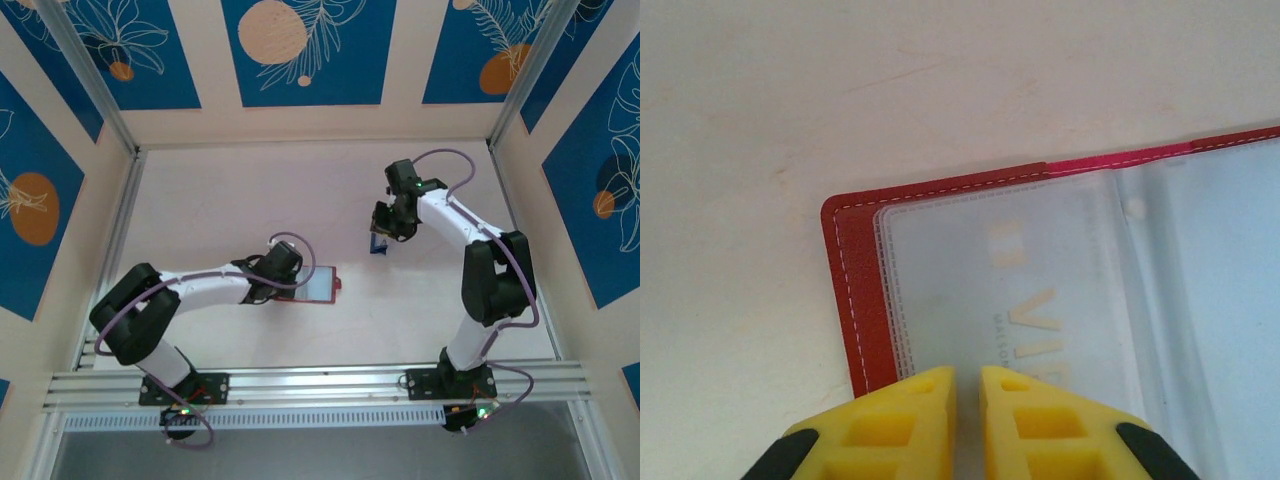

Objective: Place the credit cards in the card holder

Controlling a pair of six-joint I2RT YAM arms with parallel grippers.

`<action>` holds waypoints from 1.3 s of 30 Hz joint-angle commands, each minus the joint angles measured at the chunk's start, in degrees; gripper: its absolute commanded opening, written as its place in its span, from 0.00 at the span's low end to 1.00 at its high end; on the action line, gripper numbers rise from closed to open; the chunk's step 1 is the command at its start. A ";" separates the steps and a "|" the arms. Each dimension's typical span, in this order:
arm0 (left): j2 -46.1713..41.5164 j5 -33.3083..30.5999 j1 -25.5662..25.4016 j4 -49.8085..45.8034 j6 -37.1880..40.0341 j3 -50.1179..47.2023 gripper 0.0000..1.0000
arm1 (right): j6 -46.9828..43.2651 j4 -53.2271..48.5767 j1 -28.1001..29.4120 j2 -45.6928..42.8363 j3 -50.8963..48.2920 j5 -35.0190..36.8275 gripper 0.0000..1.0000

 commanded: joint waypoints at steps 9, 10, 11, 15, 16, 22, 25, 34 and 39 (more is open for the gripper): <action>-0.03 0.60 0.46 -0.89 -1.36 -1.74 0.14 | -0.17 -1.40 -4.77 2.82 1.36 3.11 0.24; -0.13 0.64 0.48 -0.77 -1.52 -1.91 0.14 | -0.38 -1.19 -5.27 3.22 1.44 2.59 0.25; -0.26 0.64 0.41 -0.78 -1.65 -2.02 0.14 | -0.48 -1.19 -5.79 3.83 1.75 1.98 0.26; -0.52 0.82 0.43 -0.66 -2.08 -2.37 0.14 | -1.53 0.06 -6.25 5.20 2.70 -0.05 0.27; -0.39 0.90 0.41 -0.56 -2.22 -2.37 0.14 | -1.63 0.13 -6.34 5.66 3.00 -0.58 0.27; -0.43 1.18 0.41 -0.37 -2.64 -2.45 0.13 | -1.37 0.89 -6.30 7.24 3.82 -2.45 0.24; -0.35 1.08 0.41 -0.46 -2.74 -2.55 0.13 | -1.55 0.93 -6.12 7.15 4.09 -3.60 0.21; -0.09 1.15 0.47 -0.27 -2.94 -2.60 0.13 | -1.99 0.08 -5.34 6.40 4.31 -2.95 0.15; -0.04 1.26 0.45 -0.24 -2.98 -2.50 0.12 | -2.40 -0.31 -4.41 6.75 4.86 -2.23 0.13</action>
